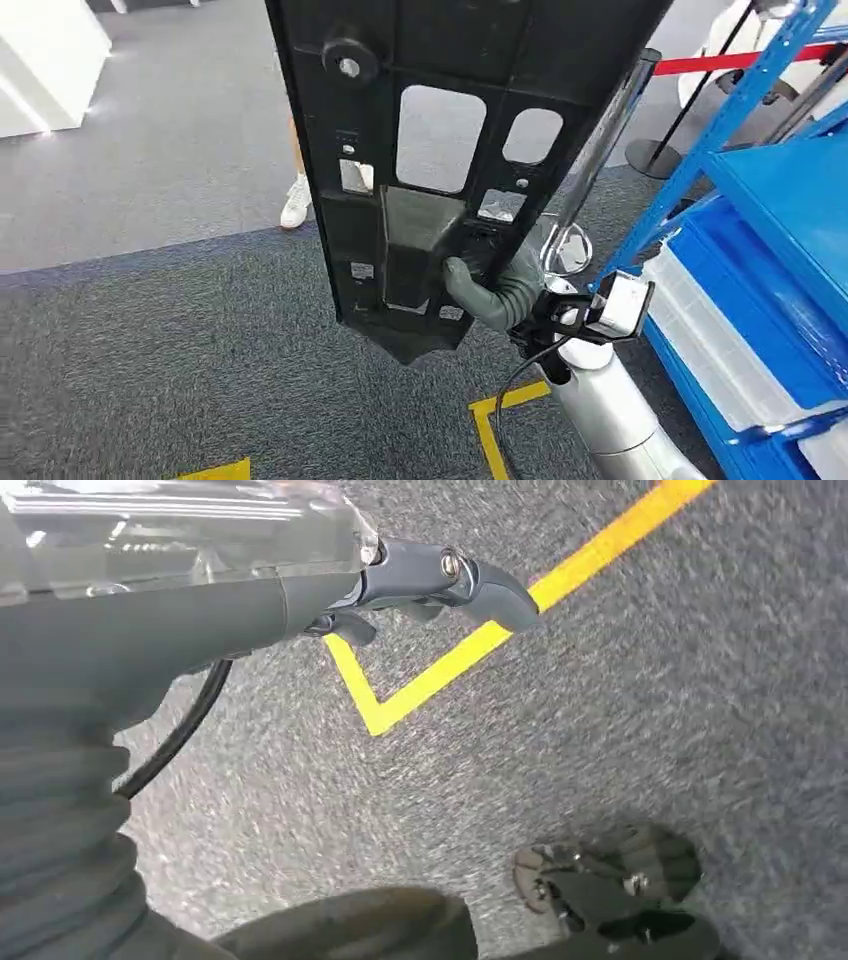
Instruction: Take the parts from the cabinet and place them on the table.
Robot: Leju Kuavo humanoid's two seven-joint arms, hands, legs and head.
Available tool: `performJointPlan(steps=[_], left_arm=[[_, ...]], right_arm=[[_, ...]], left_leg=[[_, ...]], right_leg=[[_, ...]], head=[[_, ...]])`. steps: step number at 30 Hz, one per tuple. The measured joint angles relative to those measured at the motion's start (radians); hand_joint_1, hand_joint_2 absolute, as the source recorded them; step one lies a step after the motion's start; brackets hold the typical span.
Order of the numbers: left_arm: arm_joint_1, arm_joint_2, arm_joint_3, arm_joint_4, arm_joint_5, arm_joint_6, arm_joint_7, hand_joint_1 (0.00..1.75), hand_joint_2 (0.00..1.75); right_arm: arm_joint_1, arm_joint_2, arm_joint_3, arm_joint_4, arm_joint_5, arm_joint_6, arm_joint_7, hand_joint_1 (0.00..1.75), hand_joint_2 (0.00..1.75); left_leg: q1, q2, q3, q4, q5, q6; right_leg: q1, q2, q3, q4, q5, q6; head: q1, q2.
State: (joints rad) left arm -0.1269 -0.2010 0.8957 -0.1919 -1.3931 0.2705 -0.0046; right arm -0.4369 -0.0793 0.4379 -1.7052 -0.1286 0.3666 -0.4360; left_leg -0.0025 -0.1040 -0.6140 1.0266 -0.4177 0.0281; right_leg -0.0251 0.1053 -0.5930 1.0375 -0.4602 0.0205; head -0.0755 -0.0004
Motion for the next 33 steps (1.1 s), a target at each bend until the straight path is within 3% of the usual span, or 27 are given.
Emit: performJointPlan(steps=[1,2,3,4,6,7,9,10,11,13,14,15,16,19,20,21,22,23,24,25,26,27,28,29,30,31,33], left_arm=[[-0.002,0.002,0.000,0.000,0.001,0.000,-0.005,0.00,1.75],[-0.001,0.003,0.000,0.000,0.006,0.000,-0.013,0.00,1.75],[0.001,0.003,0.001,0.000,0.015,0.002,-0.020,0.00,1.75],[0.002,0.004,0.002,0.000,0.021,0.004,-0.025,0.00,1.75],[0.006,0.011,0.002,0.000,0.032,0.008,-0.034,0.00,1.75],[0.005,0.011,0.003,0.000,0.040,0.009,-0.036,0.00,1.75],[0.005,0.014,0.010,0.000,0.055,0.013,-0.039,0.00,1.75],[0.004,0.014,0.013,0.000,0.060,0.013,-0.039,0.00,1.75],[0.005,0.014,0.019,0.000,0.064,0.013,-0.036,0.00,1.75],[0.012,0.014,0.027,0.000,0.065,0.011,-0.024,0.00,1.75],[0.015,0.015,0.027,0.000,0.064,0.011,-0.018,0.00,1.75],[0.020,0.015,0.028,0.000,0.065,0.009,-0.012,0.00,1.75],[0.021,0.015,0.029,0.000,0.063,0.007,-0.004,0.00,1.75],[0.023,0.015,0.031,0.000,0.060,0.001,0.010,0.00,1.75],[0.023,0.014,0.031,0.000,0.060,0.001,0.012,0.00,1.75],[0.022,0.012,0.031,0.000,0.060,0.000,0.013,0.00,1.75],[0.021,0.012,0.031,0.000,0.060,-0.002,0.015,0.00,1.75],[0.020,0.011,0.031,0.000,0.060,-0.002,0.014,0.00,1.75],[0.019,0.011,0.032,0.000,0.060,-0.002,0.009,0.00,1.75],[0.019,0.011,0.032,0.000,0.061,0.000,0.000,0.00,1.75],[0.019,0.011,0.033,0.000,0.061,0.002,-0.010,0.00,1.75],[0.019,0.011,0.033,0.000,0.062,0.003,-0.018,0.00,1.75],[0.018,0.011,0.033,0.000,0.062,0.004,-0.021,0.00,1.75],[0.017,0.011,0.033,0.000,0.062,0.005,-0.025,0.00,1.75],[0.017,0.010,0.033,0.000,0.062,0.005,-0.028,0.00,1.75],[0.014,0.010,0.033,0.000,0.062,0.007,-0.032,0.00,1.75],[0.017,0.010,0.034,0.000,0.063,0.011,-0.040,0.00,1.75]], right_arm=[[0.001,0.000,0.000,-0.003,-0.001,0.000,-0.002,1.66,1.75],[0.003,-0.001,0.000,-0.003,0.000,0.001,-0.004,1.66,1.75],[0.004,0.001,0.000,-0.003,0.000,0.003,-0.006,1.66,1.75],[0.005,0.003,0.000,-0.003,0.000,0.005,-0.010,1.66,1.75],[0.005,0.012,0.005,-0.005,0.001,0.008,-0.013,1.66,1.75],[0.006,0.014,0.006,-0.005,0.001,0.010,-0.014,1.66,1.75],[0.009,0.019,0.010,-0.002,0.001,0.018,-0.014,1.66,1.75],[0.010,0.023,0.015,0.000,0.000,0.019,-0.014,1.66,1.75],[0.010,0.029,0.018,0.003,-0.001,0.022,-0.013,1.66,1.75],[0.006,0.044,0.025,0.006,-0.001,0.023,-0.002,1.66,1.75],[0.001,0.052,0.030,0.008,-0.002,0.025,0.006,1.66,1.75],[-0.002,0.059,0.033,0.010,-0.003,0.026,0.013,1.66,1.75],[-0.006,0.063,0.034,0.012,-0.003,0.027,0.016,1.66,1.75],[-0.012,0.076,0.038,0.024,-0.003,0.027,0.031,1.66,1.75],[-0.014,0.080,0.039,0.025,-0.003,0.027,0.032,1.66,1.75],[-0.017,0.082,0.040,0.027,-0.003,0.027,0.034,1.66,1.75],[-0.019,0.085,0.041,0.027,-0.004,0.027,0.033,1.66,1.75],[-0.017,0.085,0.041,0.029,-0.004,0.027,0.034,1.66,1.75],[-0.013,0.085,0.041,0.030,-0.004,0.028,0.034,1.66,1.75],[-0.008,0.085,0.041,0.031,-0.003,0.030,0.035,1.66,1.75],[-0.003,0.085,0.041,0.031,-0.003,0.035,0.035,1.66,1.75],[-0.002,0.085,0.041,0.031,-0.002,0.036,0.036,1.66,1.75],[-0.003,0.085,0.041,0.031,-0.002,0.036,0.036,1.66,1.75],[-0.003,0.085,0.041,0.031,-0.001,0.036,0.036,1.66,1.75],[-0.003,0.085,0.041,0.032,-0.001,0.037,0.036,1.66,1.75],[-0.003,0.085,0.041,0.033,0.000,0.039,0.036,1.66,1.75],[-0.003,0.086,0.041,0.037,0.002,0.039,0.036,1.66,1.75]], left_leg=[[0.004,-0.013,-0.008,0.002,0.003,-0.007],[0.009,-0.022,-0.011,0.000,0.005,-0.014],[0.013,-0.036,-0.012,-0.005,0.009,-0.022],[0.007,-0.047,-0.018,-0.006,0.009,-0.029],[0.002,0.056,-0.031,0.046,-0.025,-0.034],[0.005,0.080,-0.063,0.112,-0.062,-0.039],[0.009,0.093,-0.137,0.269,-0.129,-0.045],[0.011,0.095,-0.152,0.306,-0.135,-0.049],[0.013,0.097,-0.139,0.290,-0.116,-0.050],[0.015,0.112,-0.058,0.148,-0.042,-0.048],[0.014,0.142,-0.005,0.051,-0.003,-0.043],[0.001,0.184,0.018,0.007,-0.020,-0.039],[-0.004,0.178,0.019,-0.008,-0.019,-0.024],[-0.005,0.145,0.008,-0.007,-0.015,-0.011],[0.005,0.131,0.015,-0.016,-0.009,-0.002],[0.004,0.122,0.016,-0.019,-0.008,0.002],[0.005,0.114,0.016,-0.018,-0.007,0.006],[0.005,0.105,0.016,-0.018,-0.007,0.008],[0.003,0.092,0.015,-0.018,-0.007,0.009],[0.003,0.079,0.015,-0.016,-0.007,0.010],[0.003,0.065,0.015,-0.013,-0.008,0.010],[0.003,0.049,0.015,-0.010,-0.008,0.009],[0.004,0.034,0.016,-0.007,-0.010,0.006],[0.005,0.020,0.017,-0.003,-0.013,0.002],[0.008,0.011,0.014,0.000,-0.015,-0.002],[0.003,0.002,0.007,0.008,-0.017,-0.008],[0.010,-0.017,0.002,0.000,-0.011,-0.022]], right_leg=[[0.001,-0.011,-0.003,-0.007,0.004,0.004],[0.006,-0.019,-0.003,-0.008,0.003,0.001],[0.009,-0.030,-0.002,-0.008,0.003,-0.005],[0.001,-0.044,0.004,-0.017,0.007,-0.012],[0.002,-0.075,0.016,-0.028,0.008,-0.028],[0.005,-0.089,0.018,-0.028,0.006,-0.032],[0.008,-0.124,0.019,-0.027,0.003,-0.035],[0.009,-0.140,0.020,-0.027,0.001,-0.035],[0.010,-0.154,0.021,-0.027,-0.001,-0.034],[0.010,-0.177,0.028,-0.026,-0.006,-0.031],[0.010,-0.186,0.033,-0.025,-0.010,-0.027],[0.016,-0.195,0.035,-0.025,-0.013,-0.023],[0.019,-0.203,0.030,-0.022,-0.015,-0.017],[0.023,-0.240,0.035,-0.026,-0.017,-0.005],[0.020,-0.237,0.033,-0.021,-0.026,0.003],[0.012,-0.176,0.027,0.005,-0.045,0.006],[0.012,-0.136,-0.001,0.068,-0.083,0.005],[0.012,-0.118,-0.045,0.155,-0.124,0.006],[0.013,-0.112,-0.088,0.236,-0.152,0.006],[0.013,-0.110,-0.120,0.291,-0.161,0.006],[0.012,-0.110,-0.130,0.298,-0.146,0.005],[0.012,-0.109,-0.113,0.248,-0.102,0.003],[0.011,-0.104,-0.076,0.162,-0.048,0.001],[0.008,-0.082,-0.034,0.066,0.002,0.000],[0.003,-0.034,-0.009,0.010,0.004,-0.003],[0.002,-0.021,-0.006,-0.006,0.001,0.001],[0.010,-0.039,-0.006,-0.002,0.001,-0.007]], head=[[0.000,0.000],[0.000,0.000],[0.000,0.000],[0.000,0.000],[-0.001,0.000],[0.000,0.000],[0.000,0.000],[0.000,0.000],[0.000,0.000],[0.000,0.000],[0.000,0.000],[0.000,0.000],[0.000,0.000],[0.000,0.000],[0.000,0.000],[0.000,0.000],[0.000,0.000],[0.000,0.000],[0.000,0.000],[0.000,0.000],[0.000,0.000],[0.000,0.000],[0.000,0.000],[0.000,0.000],[0.000,0.000],[0.000,0.000],[0.000,0.000]])
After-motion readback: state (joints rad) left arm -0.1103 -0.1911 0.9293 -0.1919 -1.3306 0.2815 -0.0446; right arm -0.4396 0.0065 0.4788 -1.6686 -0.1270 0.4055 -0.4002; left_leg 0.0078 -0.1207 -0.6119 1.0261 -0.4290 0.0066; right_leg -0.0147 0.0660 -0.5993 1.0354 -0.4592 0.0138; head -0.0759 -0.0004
